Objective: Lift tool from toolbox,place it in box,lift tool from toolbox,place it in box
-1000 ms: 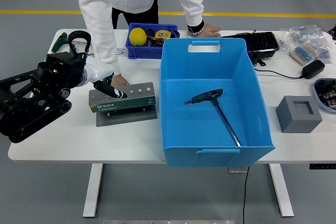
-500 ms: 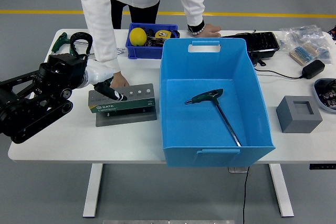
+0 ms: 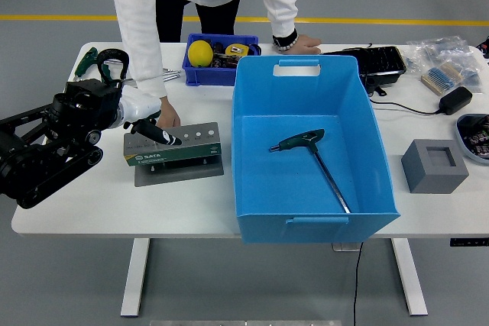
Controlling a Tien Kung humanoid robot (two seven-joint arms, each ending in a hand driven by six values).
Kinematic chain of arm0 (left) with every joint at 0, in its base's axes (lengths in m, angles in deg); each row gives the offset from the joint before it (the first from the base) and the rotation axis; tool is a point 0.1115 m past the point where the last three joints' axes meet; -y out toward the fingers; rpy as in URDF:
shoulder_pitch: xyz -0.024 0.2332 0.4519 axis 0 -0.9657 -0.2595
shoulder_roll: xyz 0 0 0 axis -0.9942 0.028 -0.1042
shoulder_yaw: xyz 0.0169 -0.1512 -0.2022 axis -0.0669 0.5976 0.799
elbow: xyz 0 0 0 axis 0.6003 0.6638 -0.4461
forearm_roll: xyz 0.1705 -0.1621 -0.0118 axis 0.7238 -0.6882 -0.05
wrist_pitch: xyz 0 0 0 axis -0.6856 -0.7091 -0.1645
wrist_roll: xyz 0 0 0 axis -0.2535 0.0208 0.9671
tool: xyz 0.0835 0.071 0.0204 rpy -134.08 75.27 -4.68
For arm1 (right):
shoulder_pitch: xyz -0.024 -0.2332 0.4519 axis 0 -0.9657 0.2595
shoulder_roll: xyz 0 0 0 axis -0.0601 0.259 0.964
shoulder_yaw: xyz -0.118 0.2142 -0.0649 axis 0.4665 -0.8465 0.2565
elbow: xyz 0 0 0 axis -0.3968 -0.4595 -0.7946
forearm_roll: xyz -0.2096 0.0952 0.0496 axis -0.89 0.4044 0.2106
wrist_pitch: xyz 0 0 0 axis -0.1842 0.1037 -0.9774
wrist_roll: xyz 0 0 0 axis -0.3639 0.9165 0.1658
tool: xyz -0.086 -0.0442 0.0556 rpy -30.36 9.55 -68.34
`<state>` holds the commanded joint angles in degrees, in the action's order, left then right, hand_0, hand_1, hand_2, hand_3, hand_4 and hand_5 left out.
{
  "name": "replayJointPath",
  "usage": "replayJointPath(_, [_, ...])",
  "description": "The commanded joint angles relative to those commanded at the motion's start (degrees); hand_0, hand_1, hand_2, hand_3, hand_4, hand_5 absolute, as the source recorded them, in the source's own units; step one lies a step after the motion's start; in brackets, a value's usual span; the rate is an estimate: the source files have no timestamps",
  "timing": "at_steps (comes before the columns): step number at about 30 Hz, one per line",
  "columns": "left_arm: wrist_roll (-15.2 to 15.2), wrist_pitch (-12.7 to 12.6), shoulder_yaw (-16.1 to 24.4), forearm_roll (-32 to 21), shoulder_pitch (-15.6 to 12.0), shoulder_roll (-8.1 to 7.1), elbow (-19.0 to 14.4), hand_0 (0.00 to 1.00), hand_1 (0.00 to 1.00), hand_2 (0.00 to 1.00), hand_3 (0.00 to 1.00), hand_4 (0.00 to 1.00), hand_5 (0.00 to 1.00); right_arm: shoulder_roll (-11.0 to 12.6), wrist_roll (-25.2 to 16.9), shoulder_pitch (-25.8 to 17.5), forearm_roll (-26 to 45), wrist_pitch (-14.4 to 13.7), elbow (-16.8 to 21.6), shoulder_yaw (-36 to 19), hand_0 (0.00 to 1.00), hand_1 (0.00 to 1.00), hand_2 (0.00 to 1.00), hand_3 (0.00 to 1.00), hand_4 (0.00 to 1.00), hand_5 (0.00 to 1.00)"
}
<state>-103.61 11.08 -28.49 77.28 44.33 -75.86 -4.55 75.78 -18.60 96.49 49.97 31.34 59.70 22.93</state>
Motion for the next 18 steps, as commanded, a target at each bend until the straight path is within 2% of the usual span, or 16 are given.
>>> replayJointPath(4, [3.0, -4.6, -0.2, 1.8, -0.3, -0.07, 1.3, 0.384, 0.153, 0.154, 0.215, 0.94, 0.839, -0.1, 0.0, -0.1, 0.1, 0.0, 0.0, 0.0, 0.723, 0.694, 0.747, 0.562, 0.791, 0.712])
replayJointPath(5, [3.5, -5.7, -0.2, 2.0, -0.4, -0.11, 1.5, 0.218, 0.074, 0.103, 0.13, 0.898, 0.67, -0.1, 0.0, -0.2, 0.1, 0.0, 0.0, 0.0, 0.723, 0.695, 0.747, 0.562, 0.791, 0.712])
replayJointPath(10, [6.2, -11.3, -0.3, 2.6, -0.8, -0.34, 2.1, 0.218, 0.074, 0.103, 0.13, 0.898, 0.67, -0.1, -0.1, -0.3, 0.2, 0.0, 0.0, 0.1, 0.723, 0.695, 0.747, 0.562, 0.791, 0.712])
replayJointPath(11, [6.9, -12.4, -0.2, 2.8, -0.9, -0.36, 2.2, 0.155, 0.002, 0.05, 0.088, 0.778, 0.468, -0.1, -0.1, -0.3, 0.2, 0.0, 0.0, 0.1, 0.723, 0.695, 0.747, 0.562, 0.791, 0.712])
replayJointPath(15, [9.0, -15.8, 0.3, 3.4, -1.3, -0.39, 2.5, 0.155, 0.002, 0.05, 0.088, 0.778, 0.468, -0.1, -0.1, -0.4, 0.3, 0.0, 0.0, 0.1, 0.723, 0.695, 0.747, 0.562, 0.791, 0.712])
replayJointPath(18, [10.2, -17.3, 0.6, 3.6, -1.4, -0.54, 2.4, 0.14, 0.002, 0.032, 0.071, 0.752, 0.461, -0.1, -0.2, -0.4, 0.5, 0.0, 0.0, 0.3, 0.723, 0.695, 0.747, 0.562, 0.79, 0.712])
